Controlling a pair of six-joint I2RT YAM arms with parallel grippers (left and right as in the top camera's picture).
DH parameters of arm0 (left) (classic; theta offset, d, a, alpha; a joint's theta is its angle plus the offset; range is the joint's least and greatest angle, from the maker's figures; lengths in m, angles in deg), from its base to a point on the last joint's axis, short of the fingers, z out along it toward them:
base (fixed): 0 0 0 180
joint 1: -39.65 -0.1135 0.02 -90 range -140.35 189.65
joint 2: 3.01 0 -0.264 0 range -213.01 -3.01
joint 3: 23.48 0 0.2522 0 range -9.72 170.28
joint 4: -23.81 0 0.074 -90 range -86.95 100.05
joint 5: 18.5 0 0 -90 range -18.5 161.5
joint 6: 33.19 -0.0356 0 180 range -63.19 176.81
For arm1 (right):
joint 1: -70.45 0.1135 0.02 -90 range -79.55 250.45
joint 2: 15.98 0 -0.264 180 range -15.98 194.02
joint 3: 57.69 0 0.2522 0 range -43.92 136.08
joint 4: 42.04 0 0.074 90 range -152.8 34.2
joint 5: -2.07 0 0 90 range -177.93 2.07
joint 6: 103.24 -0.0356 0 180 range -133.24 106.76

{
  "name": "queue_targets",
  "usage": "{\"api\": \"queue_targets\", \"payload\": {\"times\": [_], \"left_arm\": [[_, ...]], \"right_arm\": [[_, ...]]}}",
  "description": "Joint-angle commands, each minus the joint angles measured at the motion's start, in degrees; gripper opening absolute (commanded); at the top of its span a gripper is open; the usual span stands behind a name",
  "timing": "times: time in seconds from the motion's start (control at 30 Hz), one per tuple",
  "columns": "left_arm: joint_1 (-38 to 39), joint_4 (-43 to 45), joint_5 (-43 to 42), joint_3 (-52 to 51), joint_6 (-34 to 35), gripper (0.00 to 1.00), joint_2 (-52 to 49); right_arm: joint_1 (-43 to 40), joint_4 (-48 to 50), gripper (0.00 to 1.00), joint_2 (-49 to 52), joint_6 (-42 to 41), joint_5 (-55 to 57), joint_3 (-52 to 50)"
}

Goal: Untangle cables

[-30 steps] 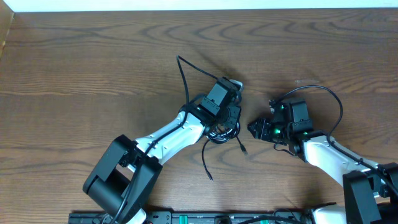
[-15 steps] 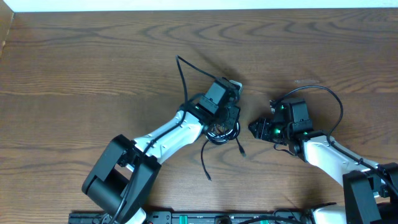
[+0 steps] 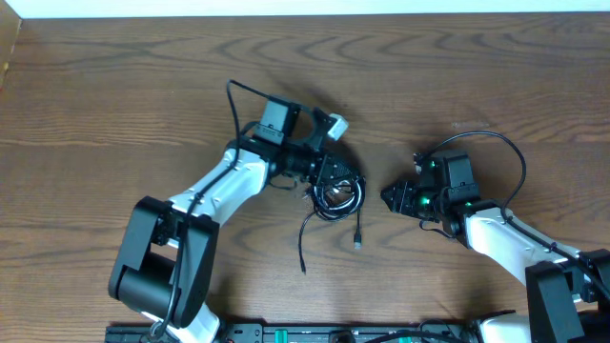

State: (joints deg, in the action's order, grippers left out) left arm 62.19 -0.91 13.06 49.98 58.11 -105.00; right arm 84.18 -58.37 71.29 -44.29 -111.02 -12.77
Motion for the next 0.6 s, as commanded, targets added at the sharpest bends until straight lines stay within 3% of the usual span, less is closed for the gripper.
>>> {"api": "queue_targets", "payload": {"times": [0.0, 0.2, 0.57], "left_arm": [[-0.28, -1.05, -9.55, 0.2, -1.73, 0.07, 0.96], [0.04, -3.67, -9.55, 0.17, -2.23, 0.07, 0.96], [0.04, -9.4, -10.29, 0.17, -10.08, 0.08, 0.96]], "right_arm": [[0.31, -0.81, 0.47, 0.37, -0.66, 1.79, -0.35], [0.31, -0.87, 0.47, 0.37, -0.66, 1.99, -0.52], [0.31, -0.87, 0.47, 0.37, -0.66, 1.99, -0.52]]}}
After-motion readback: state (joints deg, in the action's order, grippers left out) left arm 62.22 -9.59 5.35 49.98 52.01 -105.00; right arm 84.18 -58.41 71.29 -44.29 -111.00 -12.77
